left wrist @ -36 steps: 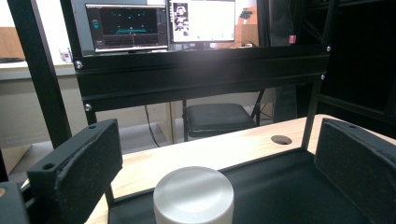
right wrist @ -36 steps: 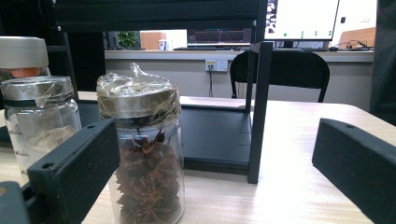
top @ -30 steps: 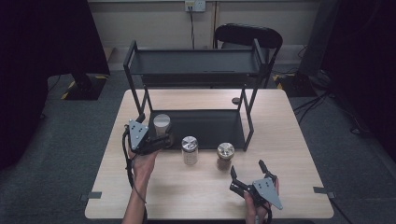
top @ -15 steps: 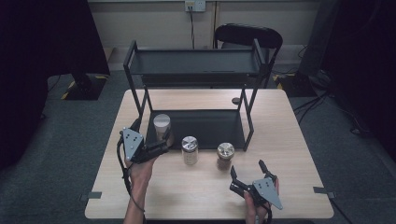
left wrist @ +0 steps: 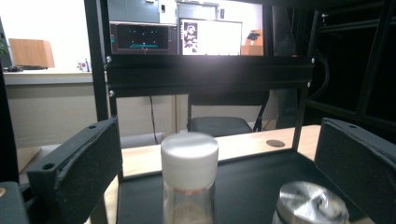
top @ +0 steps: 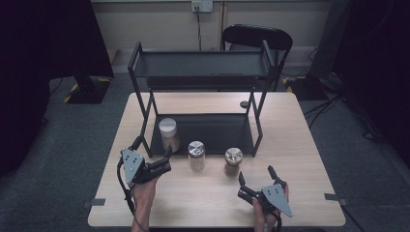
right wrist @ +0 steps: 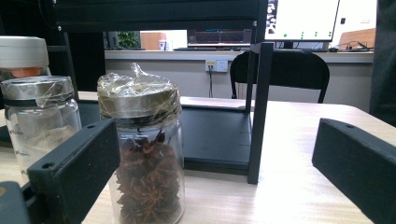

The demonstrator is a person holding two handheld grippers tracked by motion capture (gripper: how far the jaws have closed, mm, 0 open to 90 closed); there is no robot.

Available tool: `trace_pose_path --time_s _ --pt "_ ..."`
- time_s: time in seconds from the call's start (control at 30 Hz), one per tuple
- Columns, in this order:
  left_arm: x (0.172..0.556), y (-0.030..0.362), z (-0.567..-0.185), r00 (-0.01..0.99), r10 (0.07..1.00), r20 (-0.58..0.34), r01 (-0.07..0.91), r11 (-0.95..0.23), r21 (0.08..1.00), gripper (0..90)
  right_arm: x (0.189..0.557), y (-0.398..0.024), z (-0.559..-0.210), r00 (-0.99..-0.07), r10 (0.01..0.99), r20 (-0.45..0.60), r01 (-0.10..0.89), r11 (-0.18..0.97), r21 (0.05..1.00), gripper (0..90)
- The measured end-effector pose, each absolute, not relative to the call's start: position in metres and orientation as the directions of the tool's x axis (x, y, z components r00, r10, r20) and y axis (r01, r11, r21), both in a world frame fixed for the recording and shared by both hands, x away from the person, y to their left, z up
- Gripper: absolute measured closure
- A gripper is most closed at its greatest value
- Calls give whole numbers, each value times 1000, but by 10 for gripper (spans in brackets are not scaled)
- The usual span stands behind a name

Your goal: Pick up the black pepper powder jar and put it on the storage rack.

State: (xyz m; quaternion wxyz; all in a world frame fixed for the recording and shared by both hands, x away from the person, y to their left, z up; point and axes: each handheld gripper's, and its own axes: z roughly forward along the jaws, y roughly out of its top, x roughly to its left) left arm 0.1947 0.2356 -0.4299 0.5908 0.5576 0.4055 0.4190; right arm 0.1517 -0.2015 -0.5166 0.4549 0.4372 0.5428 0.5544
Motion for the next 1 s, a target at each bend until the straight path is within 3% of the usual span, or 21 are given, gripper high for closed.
trace_pose_path --time_s 0.53,0.63,1.0 --pt "161 246 -451 310 951 -5 -99 37 994 0 152 -201 -516 -201 980 -9 -29 3 1000 0" --pt "155 249 -456 311 950 -39 -100 73 992 0 152 -201 -516 -200 980 -8 -28 3 1000 0" --pt "139 250 -478 284 959 0 -124 37 992 0 152 -200 -516 -198 980 -9 -29 3 1000 0"
